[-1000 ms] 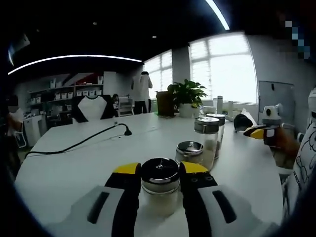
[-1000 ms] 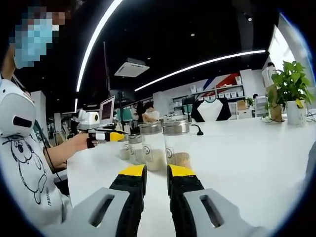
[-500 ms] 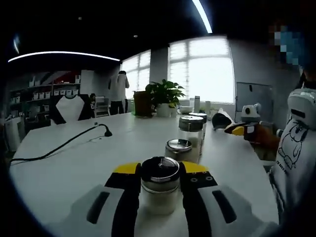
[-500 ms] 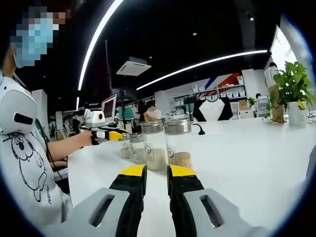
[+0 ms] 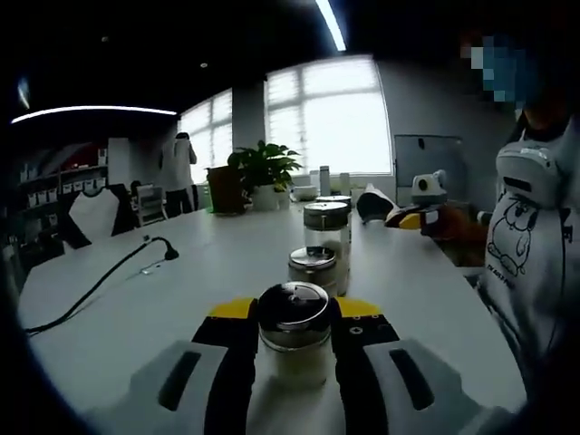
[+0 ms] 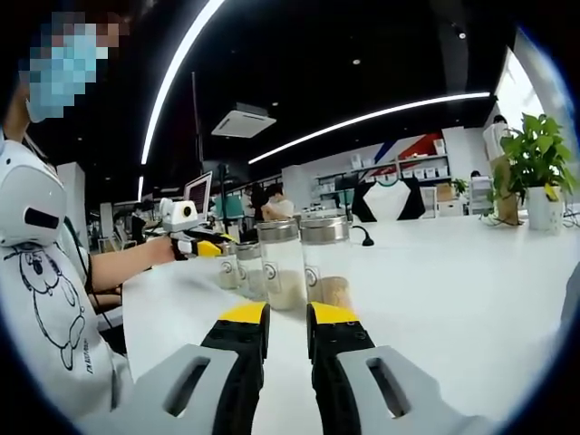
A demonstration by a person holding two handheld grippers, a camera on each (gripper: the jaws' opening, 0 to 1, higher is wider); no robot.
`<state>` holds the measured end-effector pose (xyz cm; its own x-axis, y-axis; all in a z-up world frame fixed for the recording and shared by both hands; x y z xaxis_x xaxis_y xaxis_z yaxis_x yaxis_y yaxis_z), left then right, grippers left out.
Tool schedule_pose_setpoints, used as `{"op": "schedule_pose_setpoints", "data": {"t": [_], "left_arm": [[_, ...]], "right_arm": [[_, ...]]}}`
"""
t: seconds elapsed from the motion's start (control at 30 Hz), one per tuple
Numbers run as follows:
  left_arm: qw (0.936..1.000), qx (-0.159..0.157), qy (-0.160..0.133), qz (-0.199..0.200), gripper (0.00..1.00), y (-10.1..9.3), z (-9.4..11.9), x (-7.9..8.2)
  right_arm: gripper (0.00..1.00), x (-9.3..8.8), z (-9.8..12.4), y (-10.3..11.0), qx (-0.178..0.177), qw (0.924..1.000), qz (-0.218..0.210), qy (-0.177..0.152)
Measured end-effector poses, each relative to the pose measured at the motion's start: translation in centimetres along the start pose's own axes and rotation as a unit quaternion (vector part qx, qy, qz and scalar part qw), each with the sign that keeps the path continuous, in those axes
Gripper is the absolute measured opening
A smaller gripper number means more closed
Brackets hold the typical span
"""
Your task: Rotate the seasoning bottle until the label or dispensing opening points toward the visible target arrow and the bottle remains upright within the marked orientation range
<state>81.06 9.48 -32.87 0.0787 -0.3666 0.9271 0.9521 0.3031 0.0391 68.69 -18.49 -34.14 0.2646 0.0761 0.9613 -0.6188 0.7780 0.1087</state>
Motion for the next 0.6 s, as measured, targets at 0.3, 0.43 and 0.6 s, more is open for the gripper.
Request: {"op": "schedule_pose_setpoints", "data": {"t": [0.3, 0.43, 0.6], "left_arm": [[0.9997, -0.021, -0.004, 0.008, 0.33, 0.1, -0.1, -0.1], [0.9988, -0.002, -0.032, 0.038, 0.34, 0.4, 0.4, 0.1], [0.9937, 0.016, -0.085, 0.072, 0.36, 0.2, 2.0, 1.4]], "right_arm": [[0.14, 0.5, -0.1, -0.1, 0.0, 1.0, -0.001, -0.01], [0.14, 0.4, -0.6, 0.1, 0.004, 1.0, 0.0, -0.005], [0.14, 0.1, -0.7, 0.3, 0.006, 1.0, 0.0, 0.0]]}}
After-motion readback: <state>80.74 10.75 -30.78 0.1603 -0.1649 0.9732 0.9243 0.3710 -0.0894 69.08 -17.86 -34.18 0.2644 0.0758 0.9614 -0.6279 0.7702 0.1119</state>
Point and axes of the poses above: the point that each gripper's makers call its tool centre point, and the gripper's own axes: z roughly backward along the fingers, y roughly to its left, x roughly out of its top, the point moved 3 cm from there along z, roughly backward along the fingers, and after that the axes turned 12 degrees about y, right-handed, at the moved point
